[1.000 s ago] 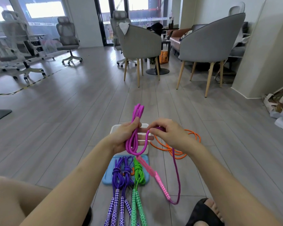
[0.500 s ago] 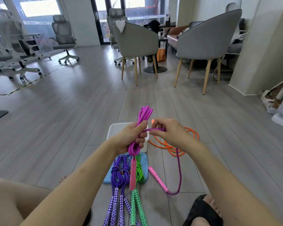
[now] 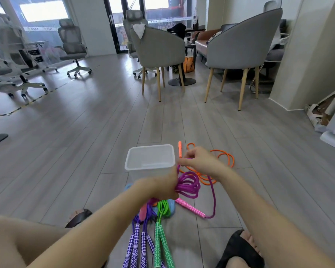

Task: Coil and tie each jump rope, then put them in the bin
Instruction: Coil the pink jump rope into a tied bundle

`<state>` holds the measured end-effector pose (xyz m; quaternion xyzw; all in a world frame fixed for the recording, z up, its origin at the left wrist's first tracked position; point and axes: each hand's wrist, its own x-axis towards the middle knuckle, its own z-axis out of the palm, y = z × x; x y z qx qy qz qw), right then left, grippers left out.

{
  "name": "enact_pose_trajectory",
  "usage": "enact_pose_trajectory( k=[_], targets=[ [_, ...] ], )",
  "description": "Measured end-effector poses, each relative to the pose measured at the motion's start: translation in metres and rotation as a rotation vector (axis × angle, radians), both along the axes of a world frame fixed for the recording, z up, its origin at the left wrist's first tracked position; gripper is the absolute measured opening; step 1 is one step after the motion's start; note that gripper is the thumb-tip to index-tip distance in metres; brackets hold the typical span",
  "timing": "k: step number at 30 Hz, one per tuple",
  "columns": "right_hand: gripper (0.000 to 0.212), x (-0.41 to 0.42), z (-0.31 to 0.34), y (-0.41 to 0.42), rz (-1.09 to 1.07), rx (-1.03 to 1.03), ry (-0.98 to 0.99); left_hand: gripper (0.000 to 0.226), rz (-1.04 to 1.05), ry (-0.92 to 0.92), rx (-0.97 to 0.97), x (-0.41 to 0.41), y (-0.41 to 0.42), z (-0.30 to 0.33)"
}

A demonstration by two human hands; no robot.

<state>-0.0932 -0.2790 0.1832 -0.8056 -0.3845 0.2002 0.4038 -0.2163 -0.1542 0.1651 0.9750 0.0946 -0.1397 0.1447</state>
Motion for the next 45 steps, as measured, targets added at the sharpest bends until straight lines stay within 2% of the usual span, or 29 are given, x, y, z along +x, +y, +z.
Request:
enact_pose_trajectory(
  k=[1,3,6,8,10,13,16,17,19,20,23,25,28,29,31,34,35,37,39,41,44,45],
  targets=[
    [0.024,-0.012,0.000,0.009,-0.033,-0.004,-0.119,0.081,0.112,-0.039,-0.100,0.002,0.004,-0.017],
    [0.021,-0.033,-0.004,0.025,-0.013,0.037,-0.221,0.072,0.321,-0.132,-0.369,0.001,0.010,-0.038],
    [0.026,-0.039,-0.008,0.028,0.096,0.057,-0.216,0.041,0.620,-0.348,-0.841,0.002,0.026,-0.036],
    [0.029,-0.026,-0.008,0.019,0.096,0.090,-0.150,0.042,0.701,-0.411,-1.022,0.002,0.039,-0.020],
    [0.030,-0.015,-0.011,0.012,0.046,0.167,0.020,0.050,0.638,-0.417,-1.210,0.002,0.049,-0.006],
    [0.019,-0.004,-0.015,0.006,0.057,0.283,0.396,0.048,0.483,-0.404,-1.420,0.003,0.053,0.016],
    [0.026,0.003,-0.016,-0.003,0.168,0.259,0.594,0.019,0.306,-0.350,-1.571,0.002,0.048,0.038],
    [0.027,0.005,-0.017,-0.006,0.199,0.234,0.624,0.018,0.264,-0.302,-1.602,0.000,0.045,0.046],
    [0.028,0.008,-0.020,-0.010,0.233,0.178,0.624,0.032,0.218,-0.188,-1.570,-0.002,0.036,0.055],
    [0.028,0.010,-0.022,-0.012,0.224,0.153,0.602,0.031,0.211,-0.139,-1.510,-0.002,0.032,0.056],
    [0.018,0.018,-0.022,-0.019,0.128,0.086,0.457,0.018,0.148,-0.039,-1.231,-0.002,0.024,0.054],
    [0.014,0.023,-0.018,-0.022,0.075,0.029,0.336,0.032,0.084,0.032,-0.999,-0.002,0.020,0.045],
    [0.030,0.022,-0.009,-0.017,0.032,-0.018,0.195,0.050,0.102,0.097,-0.684,-0.001,0.009,0.018],
    [0.033,0.017,-0.004,-0.013,0.033,-0.056,0.114,0.053,0.114,0.108,-0.624,-0.001,0.004,0.006],
    [0.034,0.001,0.000,-0.003,0.048,-0.214,-0.187,0.057,0.090,0.106,-0.451,0.003,-0.001,-0.017],
    [0.024,-0.028,-0.004,0.012,0.027,-0.417,-0.670,0.032,0.018,0.068,-0.244,0.012,-0.006,-0.039],
    [0.023,-0.033,-0.007,0.015,0.027,-0.424,-0.730,0.030,0.045,0.059,-0.242,0.013,-0.006,-0.044],
    [0.027,-0.039,-0.011,0.020,0.034,-0.402,-0.674,0.037,0.180,0.013,-0.342,0.014,-0.001,-0.050],
    [0.028,-0.041,-0.014,0.019,0.083,-0.327,-0.543,0.047,0.388,-0.075,-0.558,0.014,0.008,-0.054],
    [0.027,-0.036,-0.016,0.016,0.133,-0.257,-0.478,0.057,0.536,-0.126,-0.864,0.014,0.014,-0.048],
    [0.019,-0.019,-0.018,0.009,0.107,-0.036,-0.263,0.023,0.441,-0.188,-1.253,0.016,0.022,-0.024],
    [0.014,-0.014,-0.019,0.006,0.079,0.086,-0.121,0.026,0.392,-0.215,-1.341,0.017,0.025,-0.014]
  ],
)
